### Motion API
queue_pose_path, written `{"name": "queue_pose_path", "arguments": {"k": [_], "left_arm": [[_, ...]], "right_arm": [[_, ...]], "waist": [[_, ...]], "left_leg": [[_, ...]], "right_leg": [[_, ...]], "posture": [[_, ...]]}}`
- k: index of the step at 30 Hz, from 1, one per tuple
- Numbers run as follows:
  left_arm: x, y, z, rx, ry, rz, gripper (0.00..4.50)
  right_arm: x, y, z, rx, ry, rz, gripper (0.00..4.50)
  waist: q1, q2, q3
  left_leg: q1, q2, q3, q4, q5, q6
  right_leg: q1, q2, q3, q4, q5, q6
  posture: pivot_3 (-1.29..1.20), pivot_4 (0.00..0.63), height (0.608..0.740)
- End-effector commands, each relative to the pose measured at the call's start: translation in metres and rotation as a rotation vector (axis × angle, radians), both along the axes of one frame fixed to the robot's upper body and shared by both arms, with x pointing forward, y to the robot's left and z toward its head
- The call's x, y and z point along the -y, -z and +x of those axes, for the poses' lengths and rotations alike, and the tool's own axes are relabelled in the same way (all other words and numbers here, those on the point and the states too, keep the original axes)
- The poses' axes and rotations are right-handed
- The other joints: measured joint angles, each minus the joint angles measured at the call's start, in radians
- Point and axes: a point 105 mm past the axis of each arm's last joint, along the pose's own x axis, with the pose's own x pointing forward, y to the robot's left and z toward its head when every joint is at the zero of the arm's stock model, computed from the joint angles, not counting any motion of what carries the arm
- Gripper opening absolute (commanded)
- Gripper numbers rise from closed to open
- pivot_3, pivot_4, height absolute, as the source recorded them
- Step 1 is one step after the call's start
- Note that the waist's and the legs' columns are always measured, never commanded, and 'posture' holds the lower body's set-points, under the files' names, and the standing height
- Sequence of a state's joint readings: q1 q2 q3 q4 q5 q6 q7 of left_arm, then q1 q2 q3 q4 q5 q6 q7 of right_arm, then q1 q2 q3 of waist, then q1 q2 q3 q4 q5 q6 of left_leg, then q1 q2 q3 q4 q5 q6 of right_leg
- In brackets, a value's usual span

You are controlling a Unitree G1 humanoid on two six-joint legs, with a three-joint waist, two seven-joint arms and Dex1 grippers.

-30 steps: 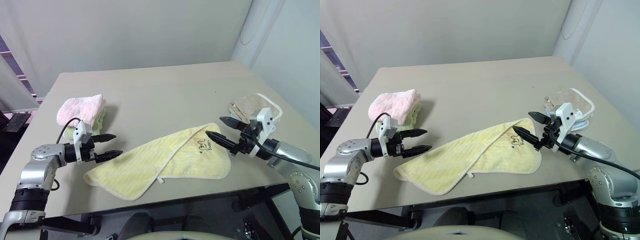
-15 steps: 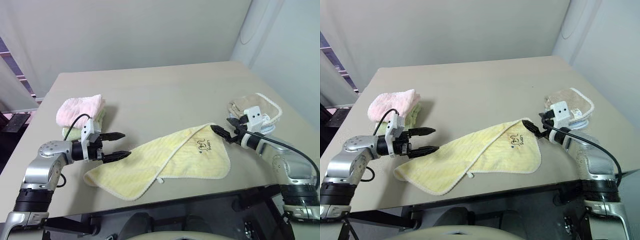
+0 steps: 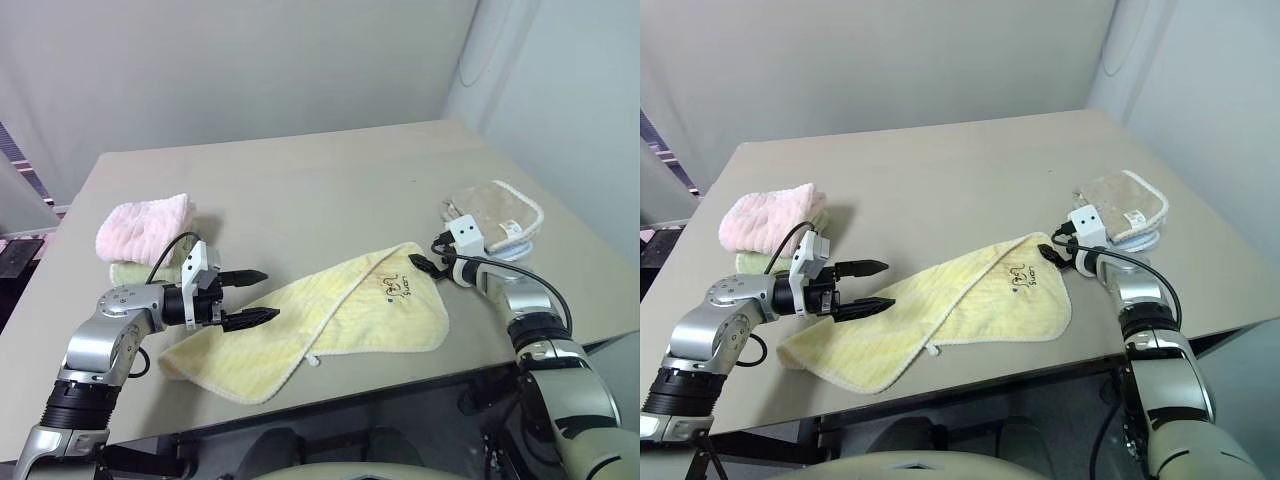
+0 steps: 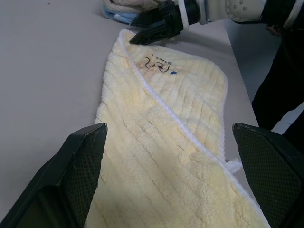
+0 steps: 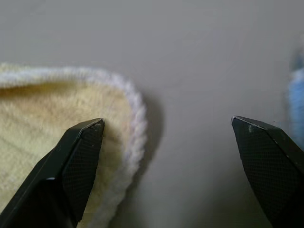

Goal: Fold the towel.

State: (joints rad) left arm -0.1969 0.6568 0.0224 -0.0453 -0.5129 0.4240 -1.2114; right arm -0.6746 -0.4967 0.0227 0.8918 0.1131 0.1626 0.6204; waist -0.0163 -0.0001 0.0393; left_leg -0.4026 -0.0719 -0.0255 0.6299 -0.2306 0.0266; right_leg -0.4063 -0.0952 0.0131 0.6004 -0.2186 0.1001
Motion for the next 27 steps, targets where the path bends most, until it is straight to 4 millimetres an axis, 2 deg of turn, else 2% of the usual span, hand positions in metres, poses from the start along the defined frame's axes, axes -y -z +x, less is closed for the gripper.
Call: {"name": "queue_pose_path", "arguments": {"k": [1,7,11,18,21,24,27], "left_arm": [[-0.002,-0.014,0.001,0.064,0.000,-0.003,4.44],[-0.004,-0.009,0.003,0.074,-0.010,0.018,4.44],[-0.003,-0.005,0.003,0.079,-0.014,0.026,4.50],[-0.006,-0.001,0.004,0.089,-0.023,0.037,4.50],[-0.007,-0.001,0.002,0.085,-0.008,0.043,4.50],[-0.007,-0.004,0.006,0.097,-0.010,0.065,4.50],[-0.004,-0.007,0.009,0.107,-0.004,0.066,4.50]], "right_arm": [[-0.014,-0.011,0.010,0.033,-0.058,0.007,4.50],[-0.027,-0.009,0.015,0.026,-0.101,-0.018,4.50],[-0.026,-0.009,0.017,0.023,-0.093,-0.045,3.58],[-0.022,-0.016,0.022,0.042,-0.081,-0.077,0.99],[-0.020,-0.023,0.024,0.073,-0.077,-0.084,0.01],[-0.028,-0.046,0.026,0.146,-0.110,-0.017,0.01],[-0.041,-0.086,0.022,0.282,-0.158,0.051,0.01]], "waist": [[-0.006,0.000,0.000],[-0.008,0.001,0.000],[-0.006,0.001,0.001],[-0.004,0.001,0.001],[-0.004,0.001,0.001],[-0.004,0.002,0.001],[-0.001,0.002,0.002]], "left_leg": [[0.002,0.000,0.000,0.000,-0.001,-0.001],[0.012,0.000,-0.001,-0.002,-0.001,-0.002],[0.012,0.000,-0.001,-0.001,-0.001,-0.002],[0.012,0.000,-0.001,-0.001,-0.001,-0.002],[0.012,0.000,-0.001,-0.001,-0.001,-0.002],[0.012,-0.001,-0.001,-0.001,-0.001,-0.002],[0.011,-0.001,0.000,-0.001,-0.001,-0.002]], "right_leg": [[0.002,0.000,0.001,0.000,0.000,0.000],[0.009,0.002,0.003,0.002,0.000,0.000],[0.009,0.002,0.003,0.004,0.000,0.000],[0.007,0.002,0.004,0.005,0.000,0.000],[0.007,0.002,0.004,0.005,0.000,0.000],[0.006,0.002,0.005,0.006,0.000,0.000],[0.003,0.002,0.007,0.010,-0.001,0.000]], "posture": [[0.00,0.000,0.740],[0.00,0.000,0.740],[0.00,0.000,0.740],[0.00,0.000,0.740],[0.00,0.000,0.740],[0.00,0.000,0.740],[0.00,0.000,0.740]]}}
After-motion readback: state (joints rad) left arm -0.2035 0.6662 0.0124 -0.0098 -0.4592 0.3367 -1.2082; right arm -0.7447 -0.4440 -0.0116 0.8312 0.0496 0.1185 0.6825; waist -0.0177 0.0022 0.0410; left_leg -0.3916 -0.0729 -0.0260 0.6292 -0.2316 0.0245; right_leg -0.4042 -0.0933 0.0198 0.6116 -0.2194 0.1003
